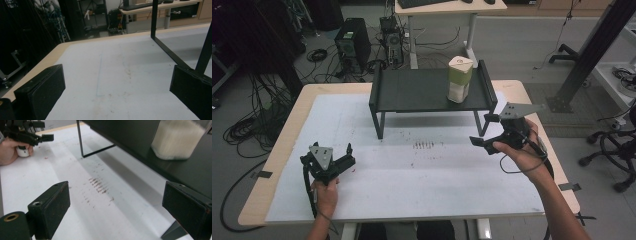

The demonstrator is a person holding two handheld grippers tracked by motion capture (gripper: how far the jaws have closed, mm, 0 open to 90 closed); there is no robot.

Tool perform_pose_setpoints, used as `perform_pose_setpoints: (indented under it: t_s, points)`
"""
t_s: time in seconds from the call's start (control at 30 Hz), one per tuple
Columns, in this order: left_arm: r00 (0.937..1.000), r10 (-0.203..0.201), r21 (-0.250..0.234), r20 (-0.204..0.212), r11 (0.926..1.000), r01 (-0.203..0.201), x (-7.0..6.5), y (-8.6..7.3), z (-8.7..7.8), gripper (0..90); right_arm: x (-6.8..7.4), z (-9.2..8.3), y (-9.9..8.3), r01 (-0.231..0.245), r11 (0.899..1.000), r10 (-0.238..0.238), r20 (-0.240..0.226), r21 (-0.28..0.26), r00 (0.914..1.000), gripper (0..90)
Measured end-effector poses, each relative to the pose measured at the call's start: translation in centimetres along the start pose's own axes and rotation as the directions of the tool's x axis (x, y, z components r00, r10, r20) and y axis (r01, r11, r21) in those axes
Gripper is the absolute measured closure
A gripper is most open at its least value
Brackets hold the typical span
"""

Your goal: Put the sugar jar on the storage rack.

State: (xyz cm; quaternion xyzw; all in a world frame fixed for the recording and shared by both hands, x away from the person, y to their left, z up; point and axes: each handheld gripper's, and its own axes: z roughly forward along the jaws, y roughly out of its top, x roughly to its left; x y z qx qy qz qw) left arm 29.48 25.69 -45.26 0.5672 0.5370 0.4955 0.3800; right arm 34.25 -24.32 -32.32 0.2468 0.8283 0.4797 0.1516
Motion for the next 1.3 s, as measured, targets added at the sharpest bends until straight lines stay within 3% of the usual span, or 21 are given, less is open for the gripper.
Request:
perform_pose_setpoints:
  t_s: [0.3,1.3]
  points:
    - [1.0000,-0.005,0.000,-0.002,1.0000,0.005,0.1,0.0,0.0,0.2,0.5,0.3,-1.9,-0.014,1.000,0.014,0.001,-0.012,0.9999,7.7]
    - [1.0000,0.004,0.000,-0.003,1.0000,-0.004,0.0,0.0,0.0,0.2,1.1,0.8,-2.6,0.007,1.000,-0.007,-0.017,-0.010,0.9998,7.8]
